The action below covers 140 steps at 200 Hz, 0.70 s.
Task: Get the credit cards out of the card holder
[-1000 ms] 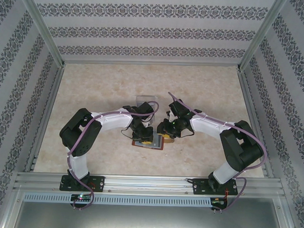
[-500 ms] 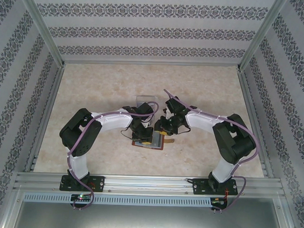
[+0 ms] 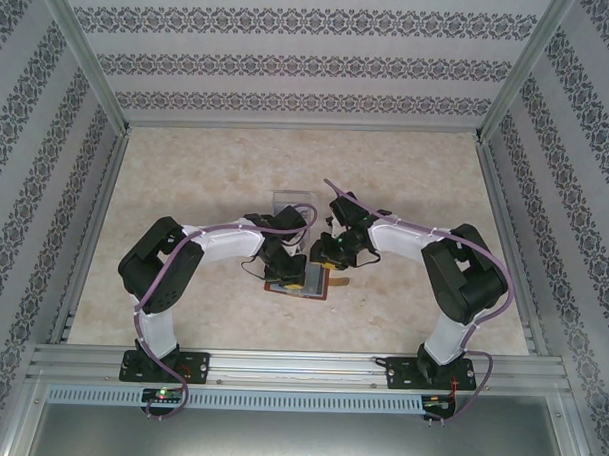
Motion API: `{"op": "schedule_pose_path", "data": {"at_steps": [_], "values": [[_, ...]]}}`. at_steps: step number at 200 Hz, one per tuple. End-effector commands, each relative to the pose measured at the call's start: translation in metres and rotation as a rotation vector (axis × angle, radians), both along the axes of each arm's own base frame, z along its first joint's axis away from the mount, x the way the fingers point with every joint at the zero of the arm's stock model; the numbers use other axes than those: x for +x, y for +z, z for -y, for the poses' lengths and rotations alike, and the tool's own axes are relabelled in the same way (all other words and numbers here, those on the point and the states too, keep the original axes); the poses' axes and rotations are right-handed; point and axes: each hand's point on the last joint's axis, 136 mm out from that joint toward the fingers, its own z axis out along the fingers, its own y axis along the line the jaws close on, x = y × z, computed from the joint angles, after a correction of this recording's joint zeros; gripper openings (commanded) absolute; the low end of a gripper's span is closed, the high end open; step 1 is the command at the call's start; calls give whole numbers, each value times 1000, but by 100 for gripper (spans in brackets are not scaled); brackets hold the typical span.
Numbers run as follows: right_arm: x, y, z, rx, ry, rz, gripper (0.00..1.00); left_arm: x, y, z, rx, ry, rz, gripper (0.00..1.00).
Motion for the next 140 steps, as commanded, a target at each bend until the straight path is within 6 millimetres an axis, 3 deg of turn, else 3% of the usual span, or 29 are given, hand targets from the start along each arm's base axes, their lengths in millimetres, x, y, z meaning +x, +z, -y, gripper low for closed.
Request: {"op": "schedule_pose_path", "data": {"at_steps": [1,63,140], "values": [[-7,-1,-3,-3,22,-18,38,-7,-8,-9,15,15,-31,8],[-24,10,-3,30,-23,-39,38,-9,-14,-10,-35,53,-60,7],[-45,2,-9,31,-22,-87,37,-12,-18,-13,-59,68,-71,7]]}}
